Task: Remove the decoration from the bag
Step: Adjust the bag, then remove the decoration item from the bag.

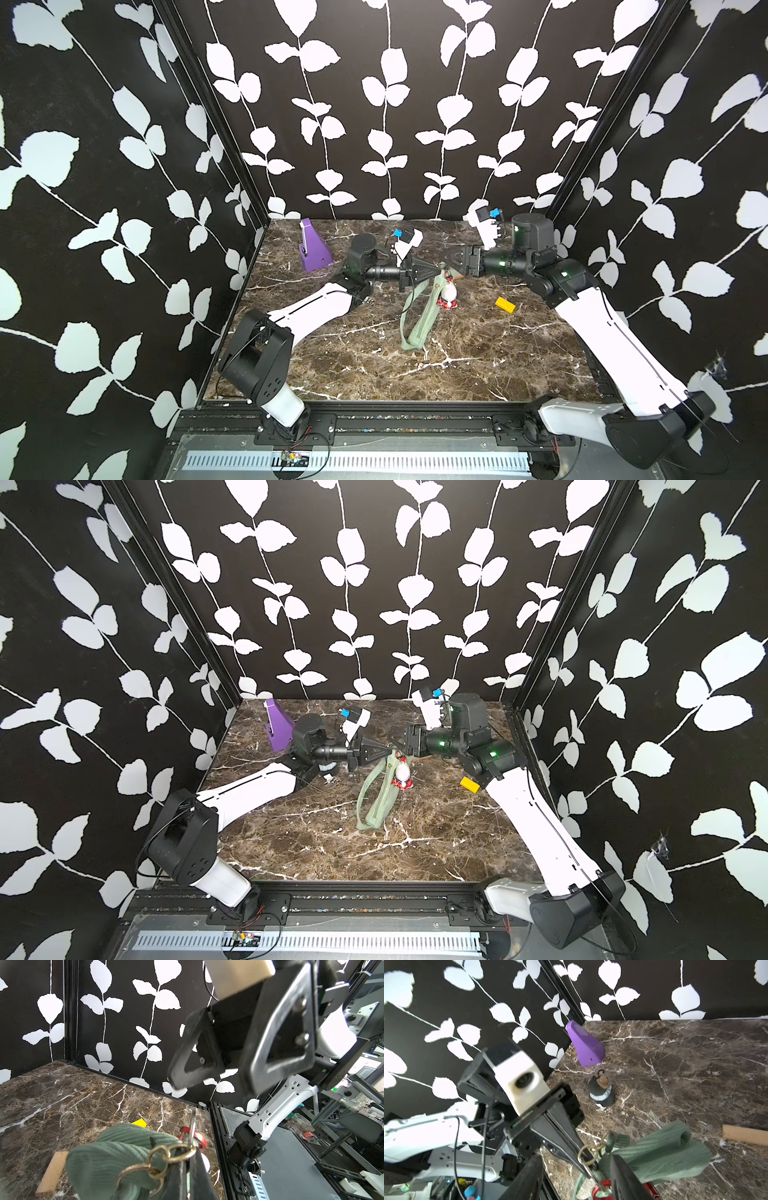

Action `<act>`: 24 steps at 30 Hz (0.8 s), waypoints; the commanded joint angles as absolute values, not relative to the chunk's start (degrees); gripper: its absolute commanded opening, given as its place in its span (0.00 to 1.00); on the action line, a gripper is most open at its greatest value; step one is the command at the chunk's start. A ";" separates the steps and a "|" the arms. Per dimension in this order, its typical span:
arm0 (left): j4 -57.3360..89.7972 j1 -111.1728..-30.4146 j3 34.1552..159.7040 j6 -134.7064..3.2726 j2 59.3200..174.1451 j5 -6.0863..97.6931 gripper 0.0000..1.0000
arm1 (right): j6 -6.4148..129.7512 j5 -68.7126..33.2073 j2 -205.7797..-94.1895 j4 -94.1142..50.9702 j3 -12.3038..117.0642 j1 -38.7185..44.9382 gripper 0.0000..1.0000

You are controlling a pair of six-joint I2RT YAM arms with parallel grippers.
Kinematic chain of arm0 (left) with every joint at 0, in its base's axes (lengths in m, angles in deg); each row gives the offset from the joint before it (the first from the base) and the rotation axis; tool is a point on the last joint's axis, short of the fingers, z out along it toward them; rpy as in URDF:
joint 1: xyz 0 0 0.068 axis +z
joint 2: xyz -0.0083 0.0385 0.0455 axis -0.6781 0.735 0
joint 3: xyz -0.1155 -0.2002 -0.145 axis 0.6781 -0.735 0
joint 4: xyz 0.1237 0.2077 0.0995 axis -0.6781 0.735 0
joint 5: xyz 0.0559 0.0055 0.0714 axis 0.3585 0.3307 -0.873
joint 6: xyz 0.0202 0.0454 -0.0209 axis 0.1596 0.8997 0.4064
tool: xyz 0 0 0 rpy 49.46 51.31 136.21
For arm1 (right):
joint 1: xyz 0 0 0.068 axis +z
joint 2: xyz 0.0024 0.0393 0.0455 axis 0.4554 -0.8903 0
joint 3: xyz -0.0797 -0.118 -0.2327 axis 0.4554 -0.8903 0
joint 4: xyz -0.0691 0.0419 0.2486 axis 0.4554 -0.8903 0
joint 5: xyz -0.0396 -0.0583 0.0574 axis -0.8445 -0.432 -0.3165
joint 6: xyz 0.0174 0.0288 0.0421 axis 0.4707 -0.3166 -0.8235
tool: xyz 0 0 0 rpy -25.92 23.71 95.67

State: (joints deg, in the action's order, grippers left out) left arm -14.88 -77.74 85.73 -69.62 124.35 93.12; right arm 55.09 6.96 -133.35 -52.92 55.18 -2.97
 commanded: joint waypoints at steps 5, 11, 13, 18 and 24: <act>-19.22 -77.74 87.46 -71.39 121.36 93.95 0.00 | 59.04 12.10 -131.83 -52.94 51.70 -5.22 0.34; -20.79 -77.72 87.67 -72.74 121.37 93.89 0.00 | 57.53 15.11 -131.87 -49.59 48.23 -5.94 0.15; -20.76 -77.68 87.69 -72.80 121.30 93.95 0.00 | 56.71 15.77 -131.66 -48.02 47.69 -6.16 0.11; -20.72 -77.72 87.42 -72.78 121.28 94.04 0.00 | 55.21 17.18 -130.94 -44.62 46.68 -6.31 0.00; -20.89 -77.72 87.29 -73.11 121.46 94.31 0.00 | 55.20 18.44 -130.46 -43.77 46.16 -6.35 0.00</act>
